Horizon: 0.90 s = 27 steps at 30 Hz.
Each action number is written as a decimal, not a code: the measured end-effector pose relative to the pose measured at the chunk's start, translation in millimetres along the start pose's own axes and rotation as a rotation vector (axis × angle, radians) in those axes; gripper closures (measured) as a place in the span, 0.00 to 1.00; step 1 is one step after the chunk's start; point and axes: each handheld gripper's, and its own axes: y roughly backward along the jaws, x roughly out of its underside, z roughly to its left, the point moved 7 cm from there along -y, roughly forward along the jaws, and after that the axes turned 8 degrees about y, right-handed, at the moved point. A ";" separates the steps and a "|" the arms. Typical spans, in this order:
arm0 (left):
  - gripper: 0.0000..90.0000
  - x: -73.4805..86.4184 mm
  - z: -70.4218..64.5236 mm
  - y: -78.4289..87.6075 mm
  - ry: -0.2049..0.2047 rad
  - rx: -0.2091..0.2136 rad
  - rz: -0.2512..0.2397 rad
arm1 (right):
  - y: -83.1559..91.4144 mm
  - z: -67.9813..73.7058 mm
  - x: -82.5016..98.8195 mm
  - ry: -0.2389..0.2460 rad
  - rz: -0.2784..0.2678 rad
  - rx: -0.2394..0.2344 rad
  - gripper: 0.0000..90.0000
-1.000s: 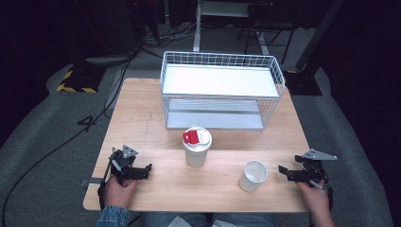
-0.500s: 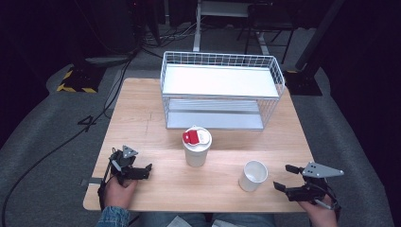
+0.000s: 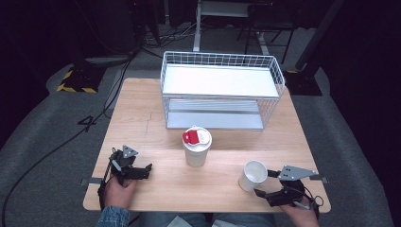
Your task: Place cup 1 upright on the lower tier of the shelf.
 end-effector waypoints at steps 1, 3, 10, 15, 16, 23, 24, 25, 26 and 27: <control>0.01 0.0 0.0 0.0 0.000 0.000 0.000 | -3.6 0.5 -0.3 0.004 0.002 0.003 0.16; 0.01 0.0 0.0 0.0 0.000 0.000 0.000 | -8.7 0.3 -1.2 0.007 0.004 0.015 0.16; 0.01 -0.1 0.0 -0.1 0.000 0.002 0.001 | -26.1 3.2 -9.7 0.034 -0.004 0.012 0.16; 0.01 -0.1 0.1 -0.1 -0.001 0.002 0.001 | -31.8 4.2 -9.6 0.034 0.005 0.004 0.20; 0.01 -0.1 0.1 -0.1 -0.001 0.002 0.001 | -31.9 4.2 -9.5 0.033 0.004 0.005 0.22; 0.01 -0.1 0.1 -0.1 -0.001 0.002 0.001 | -30.4 4.1 -9.3 0.034 0.007 0.016 0.25; 0.01 -0.1 0.1 -0.1 -0.001 0.002 0.001 | -30.4 4.1 -9.3 0.034 0.007 0.016 0.25; 0.01 -0.1 0.1 -0.1 -0.001 0.002 0.001 | -30.4 4.1 -9.3 0.034 0.007 0.016 0.25; 0.01 -0.2 0.0 -0.2 0.000 0.002 0.000 | -30.4 4.1 -9.3 0.034 0.007 0.016 0.25; 0.01 -0.2 0.0 -0.2 0.000 0.002 0.000 | -30.4 4.1 -9.3 0.034 0.007 0.016 0.25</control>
